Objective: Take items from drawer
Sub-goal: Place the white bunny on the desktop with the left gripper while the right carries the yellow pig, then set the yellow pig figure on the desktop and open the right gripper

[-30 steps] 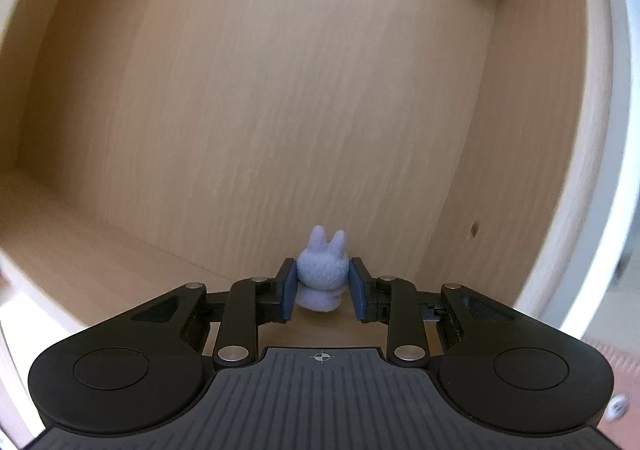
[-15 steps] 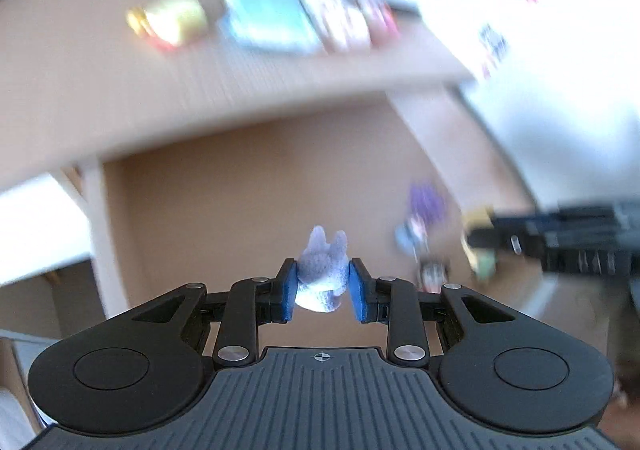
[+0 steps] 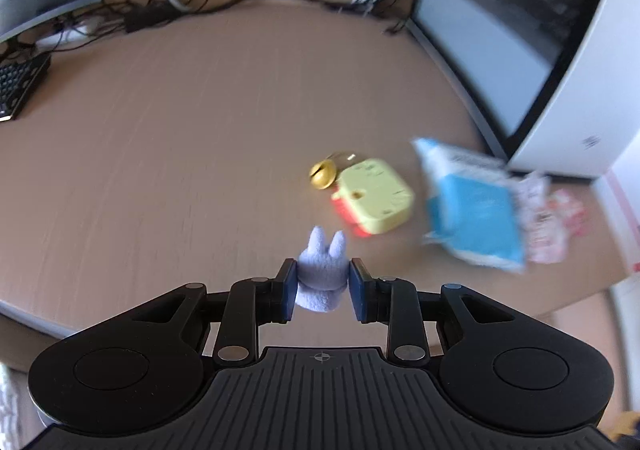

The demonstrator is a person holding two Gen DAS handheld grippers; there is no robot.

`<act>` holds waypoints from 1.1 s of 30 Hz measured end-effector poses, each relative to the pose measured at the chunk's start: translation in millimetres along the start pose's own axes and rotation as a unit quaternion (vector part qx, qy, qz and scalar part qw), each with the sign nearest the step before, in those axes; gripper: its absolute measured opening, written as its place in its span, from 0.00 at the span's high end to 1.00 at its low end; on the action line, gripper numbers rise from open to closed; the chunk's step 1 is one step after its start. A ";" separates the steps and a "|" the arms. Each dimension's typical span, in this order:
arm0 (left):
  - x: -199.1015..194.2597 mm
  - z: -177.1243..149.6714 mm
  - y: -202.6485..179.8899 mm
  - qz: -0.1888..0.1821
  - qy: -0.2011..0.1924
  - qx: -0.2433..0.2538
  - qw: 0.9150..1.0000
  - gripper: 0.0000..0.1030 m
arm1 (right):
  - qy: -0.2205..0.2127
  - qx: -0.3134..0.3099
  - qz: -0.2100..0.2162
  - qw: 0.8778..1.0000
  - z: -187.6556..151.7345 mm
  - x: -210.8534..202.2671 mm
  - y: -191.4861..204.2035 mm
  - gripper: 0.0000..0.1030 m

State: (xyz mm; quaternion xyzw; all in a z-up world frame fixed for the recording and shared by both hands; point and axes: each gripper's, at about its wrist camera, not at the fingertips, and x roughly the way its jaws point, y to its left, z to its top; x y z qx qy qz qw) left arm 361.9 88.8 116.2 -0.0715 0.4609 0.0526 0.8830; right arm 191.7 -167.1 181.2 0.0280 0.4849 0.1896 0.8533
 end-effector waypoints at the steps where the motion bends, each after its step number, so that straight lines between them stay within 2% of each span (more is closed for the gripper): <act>1: 4.5 0.7 0.8 0.002 -0.001 0.004 1.000 0.69 | 0.000 0.004 -0.002 1.000 -0.4 -0.7 -3.7 0.69; 5: 9.2 -2.4 1.5 0.006 -0.018 0.021 1.000 0.69 | -0.001 0.013 -0.013 1.000 -1.3 -2.3 -13.4 0.69; 8: 6.7 -6.9 5.8 -0.029 -0.032 -0.001 0.999 0.69 | -0.004 0.016 -0.014 1.000 0.3 -3.0 -19.5 0.69; 13: -28.4 -14.9 24.9 -0.037 -0.085 -0.035 0.995 0.71 | -0.007 0.027 -0.011 1.000 8.3 2.6 -29.9 0.69; 18: -68.3 -32.8 43.7 -0.052 -0.105 -0.065 0.991 0.71 | -0.015 0.048 -0.006 0.999 29.3 13.5 -39.5 0.69; 22: -90.5 -59.9 40.8 -0.053 -0.095 -0.063 0.992 0.71 | -0.035 0.047 -0.008 0.998 56.8 23.4 -39.7 0.69; 26: -96.0 -100.1 27.5 -0.083 -0.044 -0.049 0.994 0.71 | -0.065 0.023 -0.016 0.998 88.2 38.3 -34.5 0.69; 30: -99.2 -126.5 17.6 -0.102 -0.004 -0.026 0.994 0.71 | -0.109 -0.018 -0.061 0.992 118.7 62.6 -30.8 0.69; 33: -107.8 -135.7 20.0 -0.087 -0.001 -0.023 0.996 0.72 | -0.118 -0.028 -0.076 0.990 138.0 83.1 -32.5 0.69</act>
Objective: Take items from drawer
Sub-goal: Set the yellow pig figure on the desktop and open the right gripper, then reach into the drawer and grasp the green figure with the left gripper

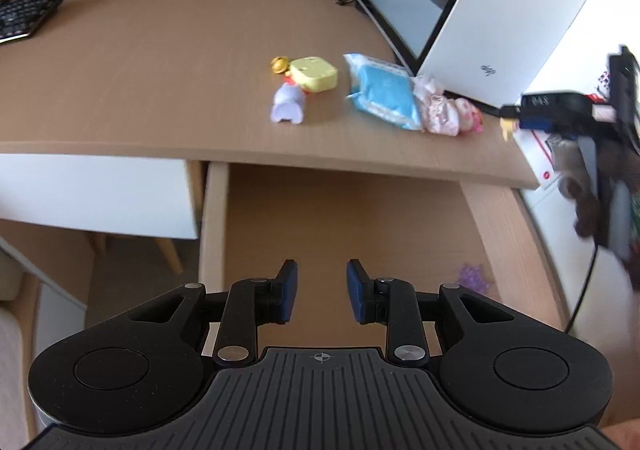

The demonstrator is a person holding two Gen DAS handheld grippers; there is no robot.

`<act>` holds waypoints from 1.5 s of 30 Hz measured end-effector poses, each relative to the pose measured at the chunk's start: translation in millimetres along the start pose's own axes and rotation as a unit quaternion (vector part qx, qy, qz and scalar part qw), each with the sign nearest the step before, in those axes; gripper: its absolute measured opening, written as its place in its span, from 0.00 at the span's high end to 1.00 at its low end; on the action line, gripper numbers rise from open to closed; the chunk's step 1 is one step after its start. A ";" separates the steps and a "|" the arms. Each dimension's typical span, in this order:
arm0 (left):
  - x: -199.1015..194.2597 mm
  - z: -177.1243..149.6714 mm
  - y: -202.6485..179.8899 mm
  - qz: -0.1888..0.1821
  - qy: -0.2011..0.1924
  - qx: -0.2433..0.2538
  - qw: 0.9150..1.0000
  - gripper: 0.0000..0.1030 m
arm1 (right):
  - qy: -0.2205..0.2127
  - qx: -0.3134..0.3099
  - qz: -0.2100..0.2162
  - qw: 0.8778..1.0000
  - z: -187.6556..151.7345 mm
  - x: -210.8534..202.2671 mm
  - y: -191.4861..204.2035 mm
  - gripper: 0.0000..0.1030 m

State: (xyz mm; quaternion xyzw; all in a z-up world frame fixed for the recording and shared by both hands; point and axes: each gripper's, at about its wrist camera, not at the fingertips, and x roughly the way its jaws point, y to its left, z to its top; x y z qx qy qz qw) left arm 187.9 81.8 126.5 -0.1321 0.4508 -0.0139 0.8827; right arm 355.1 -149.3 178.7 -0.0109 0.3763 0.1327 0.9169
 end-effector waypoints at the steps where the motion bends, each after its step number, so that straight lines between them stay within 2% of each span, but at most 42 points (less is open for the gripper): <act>1: -3.9 -3.1 0.8 0.007 0.000 -0.001 1.000 0.72 | 0.000 0.001 -0.002 1.000 3.7 7.7 -0.3 0.69; 4: -11.6 -9.8 4.1 0.016 0.001 -0.013 1.000 0.72 | 0.002 0.003 0.000 1.000 12.8 29.4 0.1 0.69; 7: -14.3 -14.3 6.6 0.019 0.004 -0.024 1.000 0.72 | 0.025 0.011 0.016 1.000 17.3 50.4 1.4 0.69; 13: -12.7 -16.9 5.8 0.019 0.010 -0.023 1.000 0.72 | 0.021 0.013 0.020 1.000 24.3 55.0 0.6 0.66; 15: -10.3 -15.6 4.3 0.016 0.012 -0.019 1.000 0.72 | 0.018 0.020 0.019 0.999 23.5 48.0 -0.3 0.58; 21: 5.5 -14.7 -8.1 -0.005 0.038 0.008 0.999 0.72 | 0.012 0.048 0.039 0.998 3.8 0.3 -2.7 0.47; 29: 30.1 -12.6 -39.6 -0.054 0.064 0.073 0.994 0.72 | 0.067 0.084 0.048 0.993 -60.3 -75.3 -15.2 0.42; 34: 48.8 -16.2 -59.3 -0.090 0.093 0.112 0.985 0.71 | 0.103 0.090 0.030 0.990 -107.9 -120.1 -24.0 0.40; 37: 66.1 -18.6 -71.8 -0.108 0.121 0.132 0.978 0.71 | 0.114 0.094 0.018 0.989 -122.3 -137.0 -25.8 0.36; 39: 78.4 -20.7 -82.8 -0.117 0.141 0.150 0.972 0.71 | 0.116 0.095 0.013 0.989 -134.6 -155.6 -26.3 0.32; 45: 109.5 -30.2 -117.0 -0.161 0.208 0.160 0.952 0.71 | 0.130 0.091 -0.010 0.987 -166.1 -184.7 -16.8 0.32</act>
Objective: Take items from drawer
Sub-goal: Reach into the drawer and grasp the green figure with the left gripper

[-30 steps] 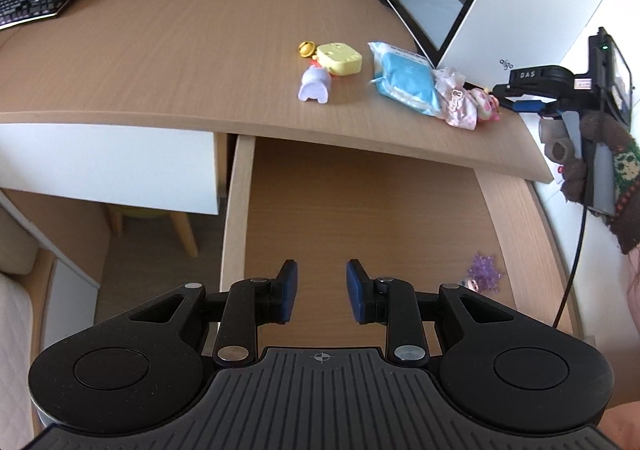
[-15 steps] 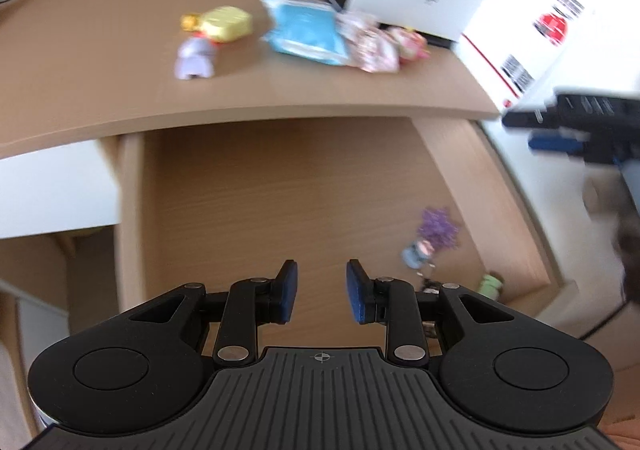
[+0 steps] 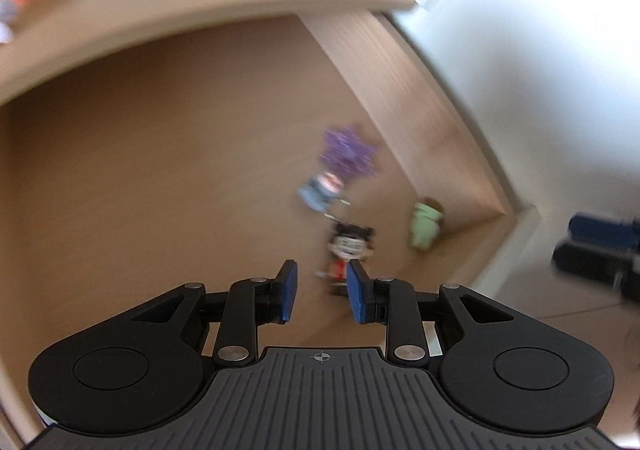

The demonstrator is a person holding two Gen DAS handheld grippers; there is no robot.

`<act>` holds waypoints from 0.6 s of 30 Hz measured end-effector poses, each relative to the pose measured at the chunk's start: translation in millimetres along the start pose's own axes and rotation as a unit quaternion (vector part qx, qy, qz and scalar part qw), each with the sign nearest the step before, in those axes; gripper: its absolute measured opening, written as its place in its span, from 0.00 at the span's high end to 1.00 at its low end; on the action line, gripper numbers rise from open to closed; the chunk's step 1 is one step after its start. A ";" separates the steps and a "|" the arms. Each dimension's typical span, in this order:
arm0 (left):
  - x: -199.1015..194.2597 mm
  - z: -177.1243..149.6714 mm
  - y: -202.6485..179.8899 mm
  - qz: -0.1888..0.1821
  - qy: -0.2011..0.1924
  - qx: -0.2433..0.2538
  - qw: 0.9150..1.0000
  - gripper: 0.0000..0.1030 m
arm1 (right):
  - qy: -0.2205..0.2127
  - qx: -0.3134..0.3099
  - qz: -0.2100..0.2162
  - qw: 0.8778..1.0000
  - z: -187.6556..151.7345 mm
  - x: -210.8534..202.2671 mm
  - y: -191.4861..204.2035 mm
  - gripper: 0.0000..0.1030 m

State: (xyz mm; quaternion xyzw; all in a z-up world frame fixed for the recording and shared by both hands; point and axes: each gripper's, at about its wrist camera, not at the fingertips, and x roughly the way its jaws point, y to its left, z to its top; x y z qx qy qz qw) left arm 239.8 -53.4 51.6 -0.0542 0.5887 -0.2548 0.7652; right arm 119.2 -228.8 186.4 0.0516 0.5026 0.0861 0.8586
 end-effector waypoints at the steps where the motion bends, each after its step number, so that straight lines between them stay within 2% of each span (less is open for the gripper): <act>1: 6.8 1.9 -3.4 -0.006 0.011 -0.002 1.000 0.71 | 0.002 0.000 -0.003 1.000 -5.8 -2.4 -0.5 0.32; 3: 20.7 5.9 -9.4 -0.007 0.031 -0.010 0.999 0.71 | 0.008 0.009 -0.011 1.000 -16.4 -3.5 -1.6 0.32; 5: 30.4 8.8 -17.5 0.008 0.039 -0.001 0.999 0.71 | 0.010 0.018 -0.016 1.000 -24.8 -4.3 -3.2 0.31; 11: 44.0 12.2 -34.8 0.050 0.035 0.044 0.997 0.71 | 0.016 0.052 -0.037 0.998 -43.6 -3.1 -10.7 0.31; 18: 46.3 11.5 -43.5 0.043 0.042 0.063 0.996 0.71 | 0.025 0.065 -0.043 0.997 -59.3 -1.7 -11.7 0.26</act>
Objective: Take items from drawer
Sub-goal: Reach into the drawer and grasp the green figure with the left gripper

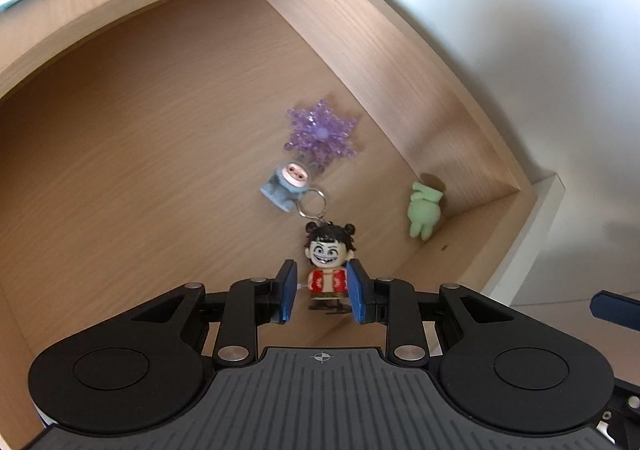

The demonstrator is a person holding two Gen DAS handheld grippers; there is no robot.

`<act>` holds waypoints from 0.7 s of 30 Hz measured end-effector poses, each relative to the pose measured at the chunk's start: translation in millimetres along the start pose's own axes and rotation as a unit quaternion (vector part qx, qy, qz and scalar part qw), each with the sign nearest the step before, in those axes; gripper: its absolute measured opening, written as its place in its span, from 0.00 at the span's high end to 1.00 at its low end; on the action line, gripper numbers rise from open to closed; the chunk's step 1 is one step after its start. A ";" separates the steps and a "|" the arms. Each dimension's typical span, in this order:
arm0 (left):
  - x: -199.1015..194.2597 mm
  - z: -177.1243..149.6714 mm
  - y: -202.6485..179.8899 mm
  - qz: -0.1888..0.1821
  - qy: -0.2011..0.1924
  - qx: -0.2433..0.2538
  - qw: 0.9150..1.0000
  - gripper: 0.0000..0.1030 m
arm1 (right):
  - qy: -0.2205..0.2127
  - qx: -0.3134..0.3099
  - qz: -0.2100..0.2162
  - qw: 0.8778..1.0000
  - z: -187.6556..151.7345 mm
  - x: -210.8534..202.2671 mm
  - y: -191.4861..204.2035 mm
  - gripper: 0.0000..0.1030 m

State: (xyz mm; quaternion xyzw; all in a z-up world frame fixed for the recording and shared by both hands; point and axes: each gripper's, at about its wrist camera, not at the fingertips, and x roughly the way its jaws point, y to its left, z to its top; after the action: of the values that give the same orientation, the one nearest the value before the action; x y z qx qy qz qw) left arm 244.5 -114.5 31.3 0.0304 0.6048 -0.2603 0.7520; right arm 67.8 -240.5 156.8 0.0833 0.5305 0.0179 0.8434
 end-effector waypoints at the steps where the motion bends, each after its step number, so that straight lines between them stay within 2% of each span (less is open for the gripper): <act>1: 0.4 -0.5 -0.5 -0.004 0.001 0.001 1.000 0.71 | 0.001 0.000 -0.001 1.000 -0.5 0.5 -0.1 0.26; 4: -1.5 -1.4 -3.3 -0.032 -0.012 0.015 0.999 0.71 | -0.004 -0.006 -0.010 1.000 -1.3 0.7 0.0 0.26; 9: 1.8 12.6 -22.5 -0.113 -0.006 0.046 0.992 0.72 | -0.004 -0.007 -0.015 1.000 -2.9 1.4 -0.6 0.25; 13: 22.6 36.0 -35.1 -0.105 0.005 0.050 0.993 0.71 | -0.006 -0.005 -0.016 1.000 -4.2 0.2 -1.4 0.25; 18: 54.5 58.9 -40.6 -0.114 0.049 0.039 0.991 0.71 | -0.007 0.012 -0.020 1.000 -8.1 0.3 -8.2 0.25; 21: 72.4 61.3 -48.1 -0.100 0.074 0.058 0.991 0.71 | -0.005 0.022 -0.023 0.999 -10.9 1.0 -12.6 0.25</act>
State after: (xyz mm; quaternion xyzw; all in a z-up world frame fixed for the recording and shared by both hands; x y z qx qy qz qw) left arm 288.3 -203.8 -6.4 0.0320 0.6424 -0.3659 0.6726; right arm 57.7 -251.5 149.3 0.0899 0.5287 -0.0140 0.8439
